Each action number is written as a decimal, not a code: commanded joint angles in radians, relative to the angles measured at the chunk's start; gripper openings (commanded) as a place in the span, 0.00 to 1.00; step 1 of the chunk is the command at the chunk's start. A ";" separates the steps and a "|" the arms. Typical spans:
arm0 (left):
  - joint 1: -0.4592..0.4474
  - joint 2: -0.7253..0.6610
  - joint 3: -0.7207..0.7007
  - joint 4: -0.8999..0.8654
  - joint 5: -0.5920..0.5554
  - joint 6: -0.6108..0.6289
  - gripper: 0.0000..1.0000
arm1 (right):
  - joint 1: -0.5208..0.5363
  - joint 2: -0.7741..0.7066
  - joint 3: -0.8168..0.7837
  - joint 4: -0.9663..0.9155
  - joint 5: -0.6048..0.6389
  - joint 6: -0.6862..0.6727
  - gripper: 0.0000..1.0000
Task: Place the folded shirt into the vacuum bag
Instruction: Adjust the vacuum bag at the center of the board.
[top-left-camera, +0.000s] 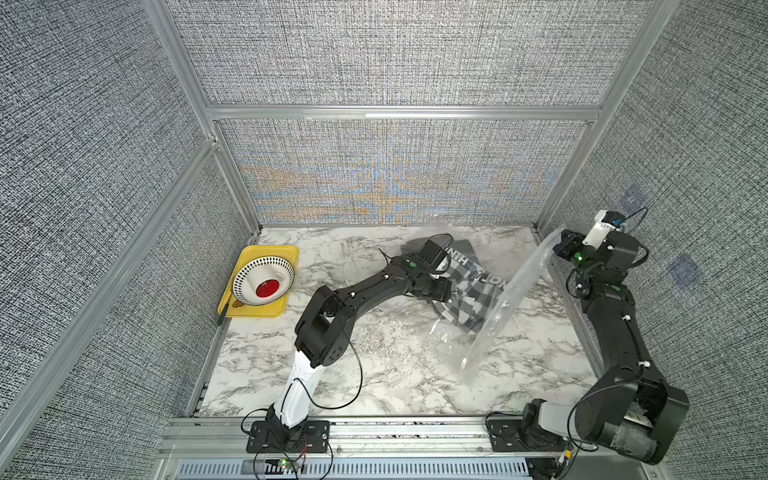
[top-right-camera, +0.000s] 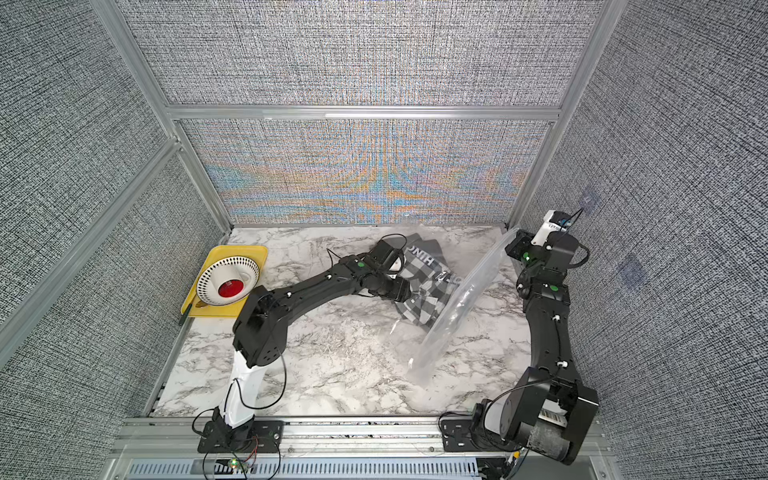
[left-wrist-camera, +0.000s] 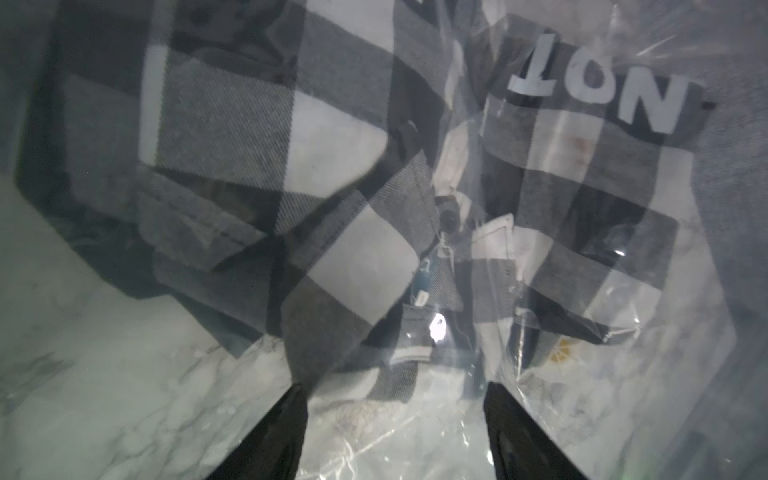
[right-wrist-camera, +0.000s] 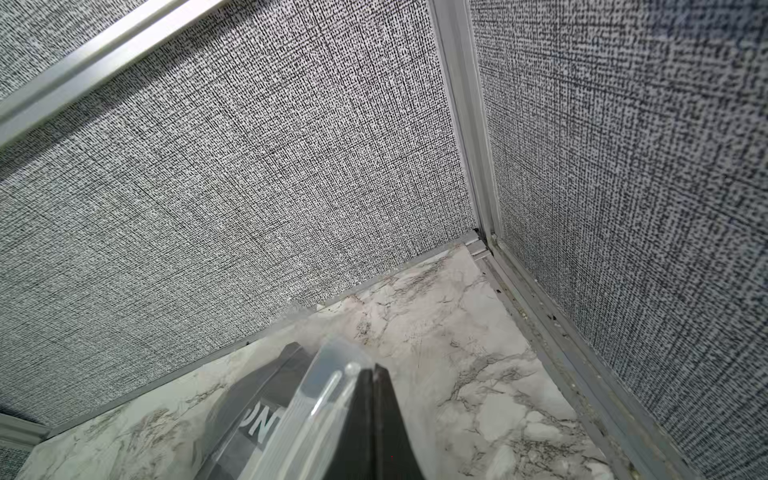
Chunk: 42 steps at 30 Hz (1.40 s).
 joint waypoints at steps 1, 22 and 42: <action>0.004 0.090 0.133 -0.097 -0.145 0.009 0.70 | 0.001 0.013 -0.023 0.029 -0.020 -0.032 0.00; 0.199 0.166 0.279 -0.146 -0.279 0.041 0.70 | 0.015 0.179 0.045 0.077 -0.127 -0.021 0.12; 0.195 -0.190 0.187 -0.141 -0.069 0.078 0.74 | 0.095 -0.345 -0.064 -0.084 0.061 -0.062 0.91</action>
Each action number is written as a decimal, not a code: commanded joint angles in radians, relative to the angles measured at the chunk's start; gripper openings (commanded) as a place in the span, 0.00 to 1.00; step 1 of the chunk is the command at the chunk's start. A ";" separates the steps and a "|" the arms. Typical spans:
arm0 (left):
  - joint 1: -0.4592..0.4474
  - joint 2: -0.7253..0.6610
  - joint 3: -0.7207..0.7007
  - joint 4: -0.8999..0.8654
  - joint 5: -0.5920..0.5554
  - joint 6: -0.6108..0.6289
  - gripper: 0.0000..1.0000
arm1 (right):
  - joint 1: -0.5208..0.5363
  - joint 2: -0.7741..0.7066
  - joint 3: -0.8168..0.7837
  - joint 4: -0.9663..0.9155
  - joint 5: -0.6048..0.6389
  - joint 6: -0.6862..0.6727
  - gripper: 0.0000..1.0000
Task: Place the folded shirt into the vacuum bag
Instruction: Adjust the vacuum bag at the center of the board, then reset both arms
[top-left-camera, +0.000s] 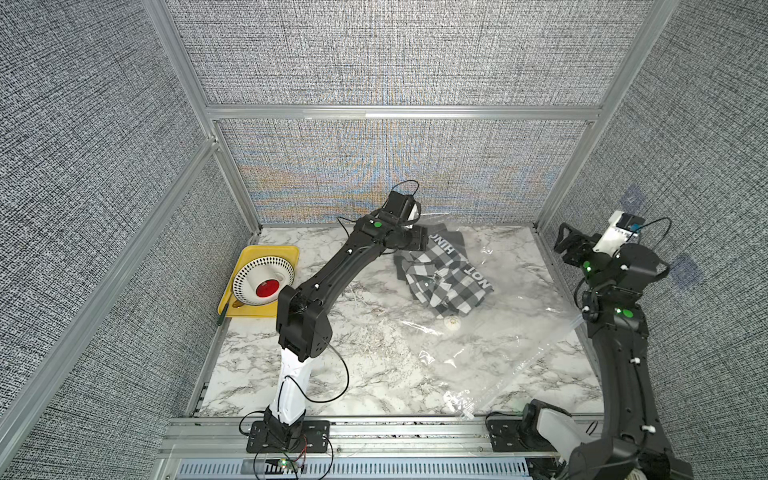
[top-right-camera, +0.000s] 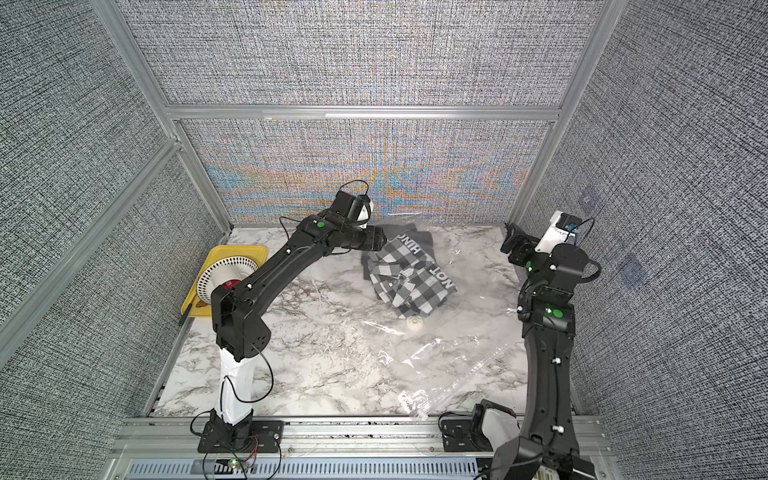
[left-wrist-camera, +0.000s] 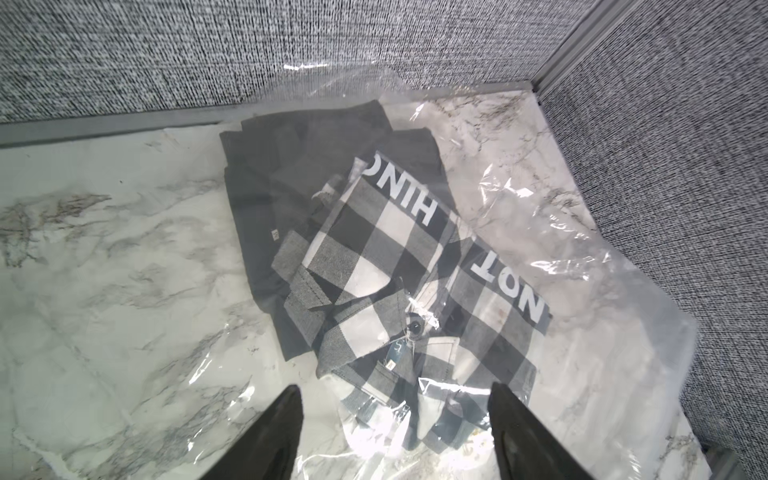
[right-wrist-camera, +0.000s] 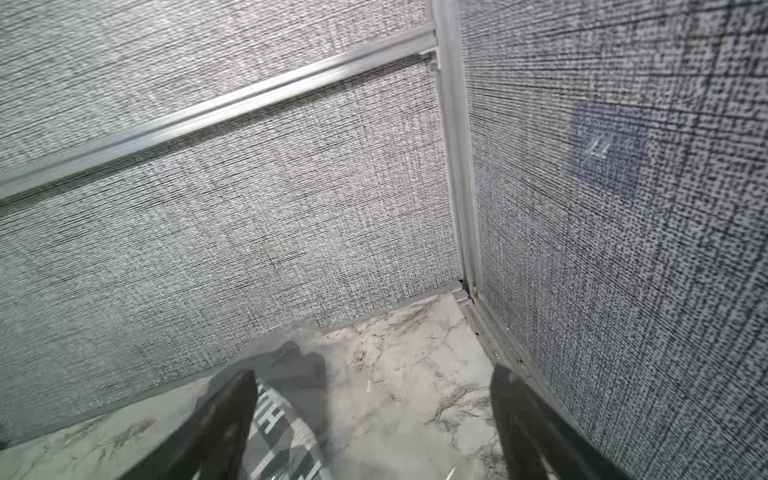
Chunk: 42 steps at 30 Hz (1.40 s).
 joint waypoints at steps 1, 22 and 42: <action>0.000 -0.068 -0.072 -0.006 -0.029 0.034 0.75 | 0.055 -0.035 -0.028 0.009 -0.024 0.016 0.92; -0.109 -0.104 -0.620 0.352 0.175 -0.093 1.00 | 0.297 0.007 -0.496 0.153 -0.110 0.111 0.99; -0.097 0.385 -0.045 0.350 0.279 -0.085 1.00 | 0.307 0.345 -0.277 0.222 -0.015 0.026 0.99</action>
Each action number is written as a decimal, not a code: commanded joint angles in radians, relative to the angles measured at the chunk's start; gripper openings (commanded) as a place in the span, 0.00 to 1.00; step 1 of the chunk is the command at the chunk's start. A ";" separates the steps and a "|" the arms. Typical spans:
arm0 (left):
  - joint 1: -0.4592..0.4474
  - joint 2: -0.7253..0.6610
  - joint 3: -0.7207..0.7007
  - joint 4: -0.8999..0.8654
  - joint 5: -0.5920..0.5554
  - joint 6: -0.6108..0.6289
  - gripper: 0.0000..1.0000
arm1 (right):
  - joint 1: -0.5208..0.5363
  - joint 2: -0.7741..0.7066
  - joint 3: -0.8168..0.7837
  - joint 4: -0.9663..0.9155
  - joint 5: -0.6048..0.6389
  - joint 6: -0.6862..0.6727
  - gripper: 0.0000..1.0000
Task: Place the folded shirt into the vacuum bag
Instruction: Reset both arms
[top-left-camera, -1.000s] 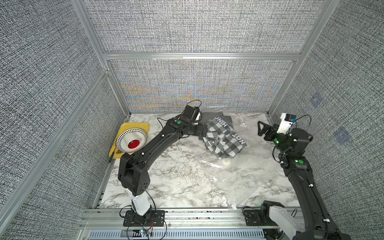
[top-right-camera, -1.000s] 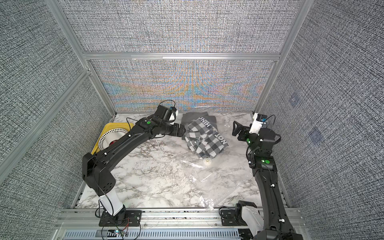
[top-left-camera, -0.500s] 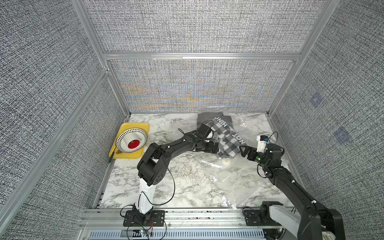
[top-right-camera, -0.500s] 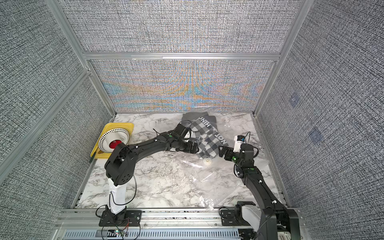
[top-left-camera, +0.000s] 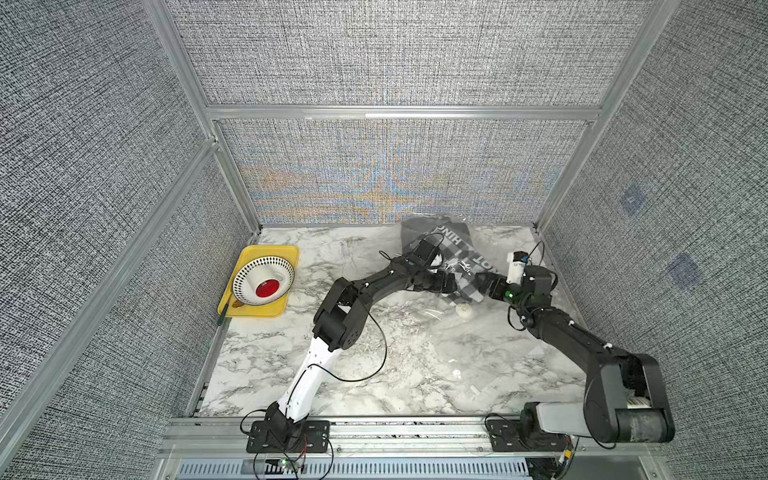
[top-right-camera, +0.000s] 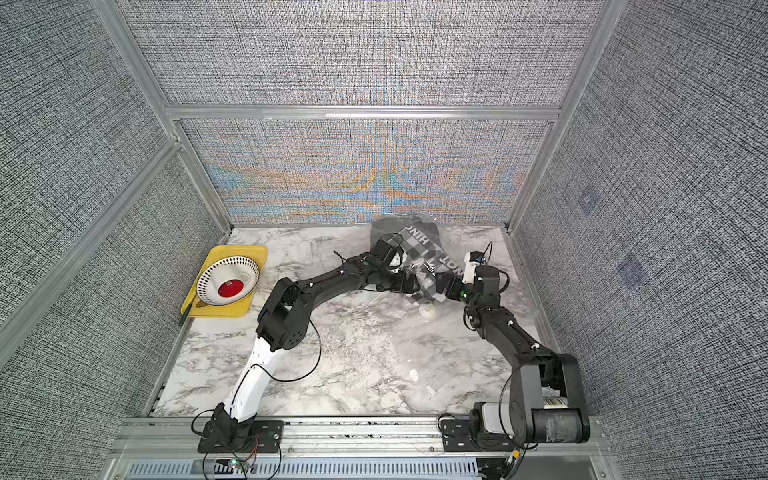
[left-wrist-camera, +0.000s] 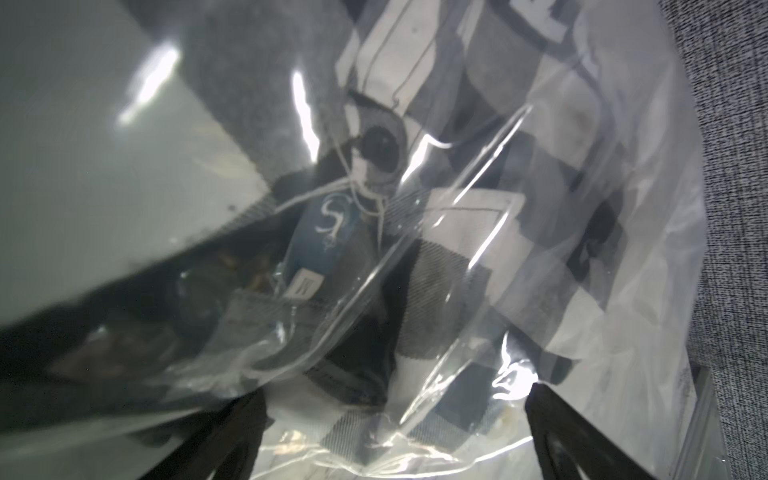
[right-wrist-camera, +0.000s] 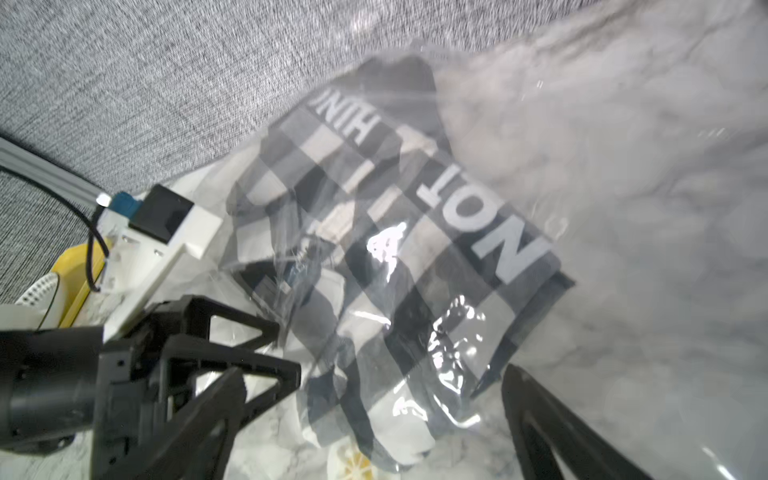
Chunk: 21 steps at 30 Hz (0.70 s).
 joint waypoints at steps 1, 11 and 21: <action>0.013 0.005 0.060 -0.008 0.026 0.032 1.00 | -0.010 -0.031 0.048 -0.037 0.034 -0.042 0.99; -0.003 -0.590 -0.492 0.099 -0.129 0.125 1.00 | -0.019 -0.370 -0.128 0.034 0.218 -0.154 0.99; 0.068 -1.241 -1.119 0.237 -0.617 0.250 1.00 | -0.041 -0.449 -0.397 0.349 0.390 -0.234 0.99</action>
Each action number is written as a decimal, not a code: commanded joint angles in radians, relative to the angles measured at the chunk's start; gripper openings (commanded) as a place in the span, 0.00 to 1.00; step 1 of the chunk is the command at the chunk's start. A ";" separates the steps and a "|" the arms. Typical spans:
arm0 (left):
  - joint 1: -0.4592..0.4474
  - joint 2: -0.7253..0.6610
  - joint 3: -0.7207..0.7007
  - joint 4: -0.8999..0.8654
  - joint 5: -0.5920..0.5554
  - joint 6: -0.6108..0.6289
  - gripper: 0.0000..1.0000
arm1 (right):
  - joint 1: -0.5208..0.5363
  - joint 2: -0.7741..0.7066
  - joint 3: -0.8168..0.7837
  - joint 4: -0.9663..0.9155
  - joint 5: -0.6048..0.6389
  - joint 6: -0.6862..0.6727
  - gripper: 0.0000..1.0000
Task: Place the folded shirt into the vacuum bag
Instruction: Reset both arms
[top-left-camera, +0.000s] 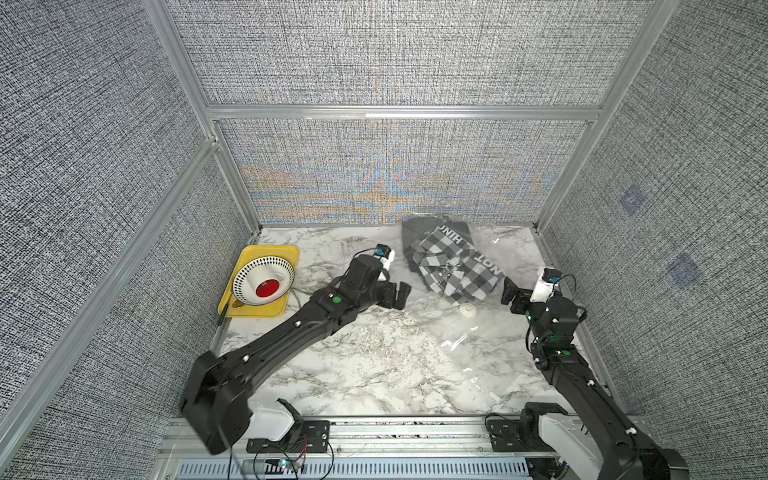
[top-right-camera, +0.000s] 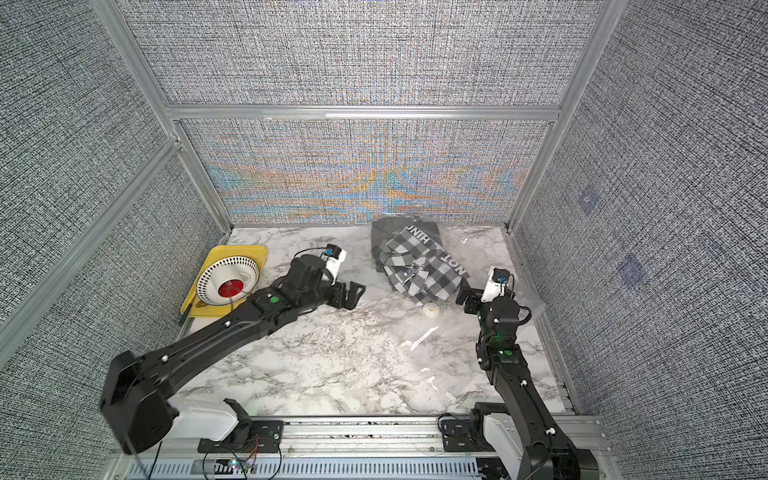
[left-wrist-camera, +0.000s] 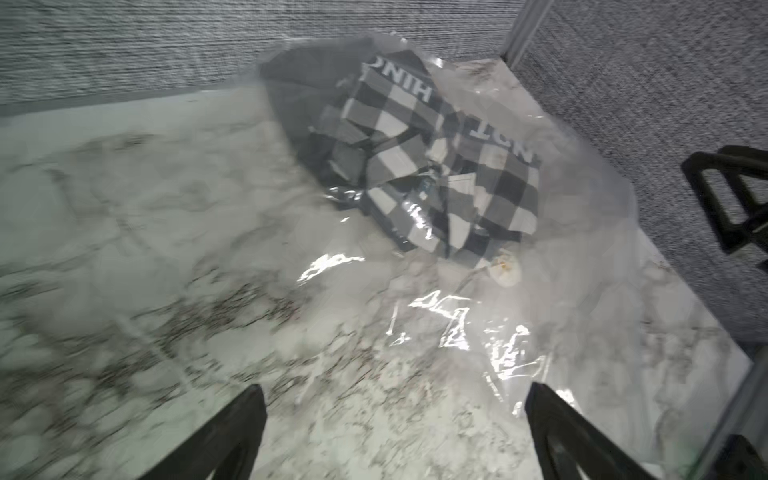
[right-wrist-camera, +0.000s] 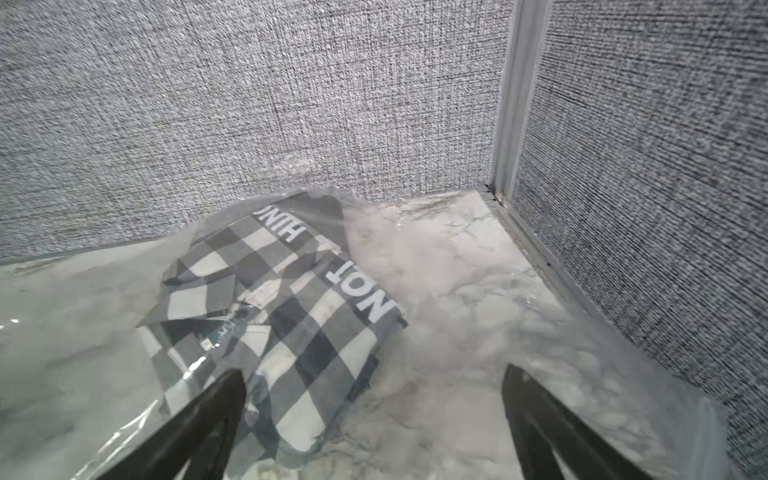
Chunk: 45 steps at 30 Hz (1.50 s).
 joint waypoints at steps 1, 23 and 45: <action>0.055 -0.141 -0.131 0.081 -0.213 0.065 1.00 | -0.005 0.006 -0.068 0.183 0.092 -0.036 0.99; 0.563 -0.179 -0.649 0.689 -0.293 0.342 1.00 | -0.070 0.346 -0.185 0.654 0.029 0.039 0.99; 0.686 0.207 -0.563 0.953 -0.016 0.328 1.00 | 0.075 0.621 -0.109 0.755 0.006 -0.149 0.99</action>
